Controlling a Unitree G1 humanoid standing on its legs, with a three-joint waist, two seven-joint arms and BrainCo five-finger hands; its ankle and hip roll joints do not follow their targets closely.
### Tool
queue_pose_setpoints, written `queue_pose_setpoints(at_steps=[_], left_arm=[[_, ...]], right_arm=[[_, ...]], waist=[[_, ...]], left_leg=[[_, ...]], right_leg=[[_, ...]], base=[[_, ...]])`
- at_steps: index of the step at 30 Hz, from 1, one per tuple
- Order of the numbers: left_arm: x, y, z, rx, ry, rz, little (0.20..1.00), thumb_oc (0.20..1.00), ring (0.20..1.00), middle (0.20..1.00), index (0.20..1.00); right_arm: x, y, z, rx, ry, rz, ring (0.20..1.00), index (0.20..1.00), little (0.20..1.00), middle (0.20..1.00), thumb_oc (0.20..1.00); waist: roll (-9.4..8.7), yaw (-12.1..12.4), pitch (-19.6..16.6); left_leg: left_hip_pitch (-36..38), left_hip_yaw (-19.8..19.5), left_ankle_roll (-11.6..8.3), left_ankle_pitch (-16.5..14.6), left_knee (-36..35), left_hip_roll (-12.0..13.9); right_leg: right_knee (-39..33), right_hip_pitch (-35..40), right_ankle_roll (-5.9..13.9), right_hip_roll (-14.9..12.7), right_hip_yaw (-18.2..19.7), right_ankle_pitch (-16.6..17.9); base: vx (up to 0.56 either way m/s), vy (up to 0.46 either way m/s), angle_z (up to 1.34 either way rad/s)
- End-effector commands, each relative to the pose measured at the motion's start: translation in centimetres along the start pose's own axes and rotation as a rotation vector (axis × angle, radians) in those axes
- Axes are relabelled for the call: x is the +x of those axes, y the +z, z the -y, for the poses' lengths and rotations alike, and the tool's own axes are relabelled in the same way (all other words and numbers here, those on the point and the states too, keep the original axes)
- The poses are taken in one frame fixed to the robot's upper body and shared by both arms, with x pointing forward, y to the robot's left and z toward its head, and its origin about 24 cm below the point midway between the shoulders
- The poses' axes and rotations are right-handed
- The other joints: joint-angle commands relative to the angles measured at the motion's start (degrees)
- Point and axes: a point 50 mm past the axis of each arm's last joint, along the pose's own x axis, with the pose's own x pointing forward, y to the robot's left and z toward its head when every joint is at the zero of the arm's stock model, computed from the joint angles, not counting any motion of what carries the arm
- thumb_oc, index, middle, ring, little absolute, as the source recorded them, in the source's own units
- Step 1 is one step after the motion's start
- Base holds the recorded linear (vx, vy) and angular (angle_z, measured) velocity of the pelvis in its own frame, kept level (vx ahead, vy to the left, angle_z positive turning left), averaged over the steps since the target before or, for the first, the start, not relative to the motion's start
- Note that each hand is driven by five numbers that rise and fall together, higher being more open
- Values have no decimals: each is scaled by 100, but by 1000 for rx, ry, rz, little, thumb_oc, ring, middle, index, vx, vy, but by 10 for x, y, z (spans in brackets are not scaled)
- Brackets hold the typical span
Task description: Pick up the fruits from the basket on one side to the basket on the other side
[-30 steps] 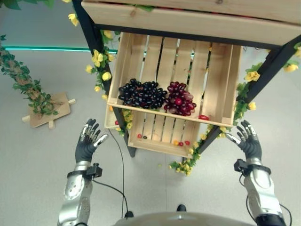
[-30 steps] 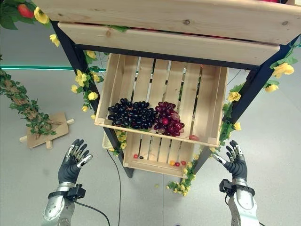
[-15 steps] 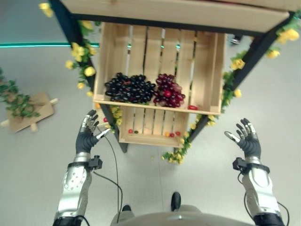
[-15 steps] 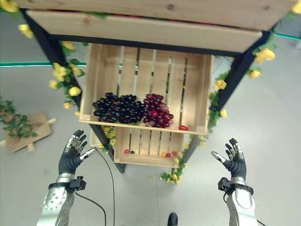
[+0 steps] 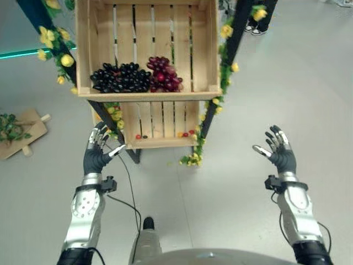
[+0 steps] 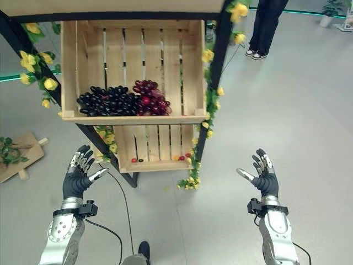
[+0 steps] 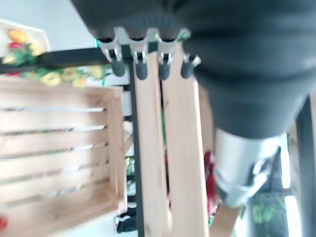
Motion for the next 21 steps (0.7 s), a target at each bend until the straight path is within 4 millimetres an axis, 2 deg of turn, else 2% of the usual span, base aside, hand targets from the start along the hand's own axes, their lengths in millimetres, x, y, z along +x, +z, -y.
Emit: queue_pose_setpoints(at_steps=[1, 2, 3, 4, 6, 8, 9, 11, 13, 14, 15, 17, 21], left_arm=[[12, 34, -9, 57, -4, 175, 1000, 1000, 1000, 1000, 1000], [12, 33, -4, 40, -11, 172, 1000, 1000, 1000, 1000, 1000], [12, 32, -4, 39, -11, 172, 1000, 1000, 1000, 1000, 1000], [13, 31, -2, 30, -12, 166, 1000, 1000, 1000, 1000, 1000], [14, 32, 0, 50, -14, 178, 1000, 1000, 1000, 1000, 1000], [11, 30, -2, 53, -7, 168, 1000, 1000, 1000, 1000, 1000], [8, 29, -4, 48, -4, 161, 1000, 1000, 1000, 1000, 1000], [6, 28, -6, 44, -1, 157, 1000, 1000, 1000, 1000, 1000], [5, 28, -6, 36, -1, 153, 1000, 1000, 1000, 1000, 1000], [5, 27, -5, 28, -4, 148, 1000, 1000, 1000, 1000, 1000], [6, 28, -3, 24, -11, 148, 1000, 1000, 1000, 1000, 1000], [8, 29, 2, 31, -33, 157, 1000, 1000, 1000, 1000, 1000], [11, 30, 5, 44, -54, 163, 1000, 1000, 1000, 1000, 1000]], right_arm=[[11, 32, 3, 11, -8, 168, 1000, 1000, 1000, 1000, 1000], [8, 31, 9, -9, -26, 159, 1000, 1000, 1000, 1000, 1000], [8, 31, 9, -10, -27, 159, 1000, 1000, 1000, 1000, 1000], [7, 29, 11, -15, -39, 155, 1000, 1000, 1000, 1000, 1000], [8, 30, 15, -25, -54, 155, 1000, 1000, 1000, 1000, 1000], [9, 29, 12, -17, -35, 152, 1000, 1000, 1000, 1000, 1000], [7, 28, 11, -9, -21, 144, 1000, 1000, 1000, 1000, 1000], [5, 23, 12, 6, -28, 124, 1000, 1000, 1000, 1000, 1000], [3, 21, 11, 7, -21, 116, 1000, 1000, 1000, 1000, 1000], [2, 18, 13, 2, -27, 102, 1000, 1000, 1000, 1000, 1000], [0, 17, 15, 1, -42, 98, 1000, 1000, 1000, 1000, 1000], [-1, 17, 18, 0, -63, 101, 1000, 1000, 1000, 1000, 1000], [-1, 14, 21, 8, -95, 90, 1000, 1000, 1000, 1000, 1000]], waist=[[4, 62, 105], [92, -8, 222], [101, -30, 244], [132, -104, 305], [74, -127, 432], [-9, -162, 397], [-112, -189, 348], [-152, -217, 275], [-144, -266, 166], [-124, -338, 100], [-49, -458, 19], [27, -560, -59], [10, -707, -209]], left_leg=[[-501, -332, -412, 892, -820, -132], [-392, -284, -450, 973, -1195, -87], [-360, -305, -453, 996, -1230, -96], [-288, -165, -424, 989, -1388, -60], [-209, -100, -428, 846, -1127, -57], [-31, -323, -324, 465, -508, -150], [10, -521, -233, 18, -25, -321], [223, -768, -188, -331, 303, -529], [545, -980, -123, -686, 289, -695], [733, -967, -84, -799, 214, -723], [1006, -847, -77, -835, -114, -620], [1023, -785, -124, -697, -441, -530], [1244, -692, -126, -722, -774, -538]], right_leg=[[-311, 361, -163, 309, -4, -127], [-327, 408, -224, 472, -204, -130], [-334, 440, -226, 476, -230, -132], [-342, 468, -261, 533, -371, -130], [-368, 416, -301, 504, -580, -47], [-483, 260, -315, 469, -665, 146], [-525, 185, -322, 404, -698, 225], [-479, 110, -339, 363, -731, 244], [-400, 38, -345, 362, -731, 246], [-312, -44, -347, 347, -769, 242], [-211, -104, -337, 368, -830, 211], [-158, -138, -326, 358, -946, 219], [-111, -165, -230, 228, -952, 361]], base=[[-283, -405, -17], [-188, -299, 6], [-157, -252, 80], [-170, -161, 105], [-321, -206, 102], [-326, -151, 65], [-256, -112, 11], [-154, -59, -3], [-39, 11, 4], [-22, 70, 35], [-34, 115, 31], [-28, 122, 37], [-7, 141, 37]])
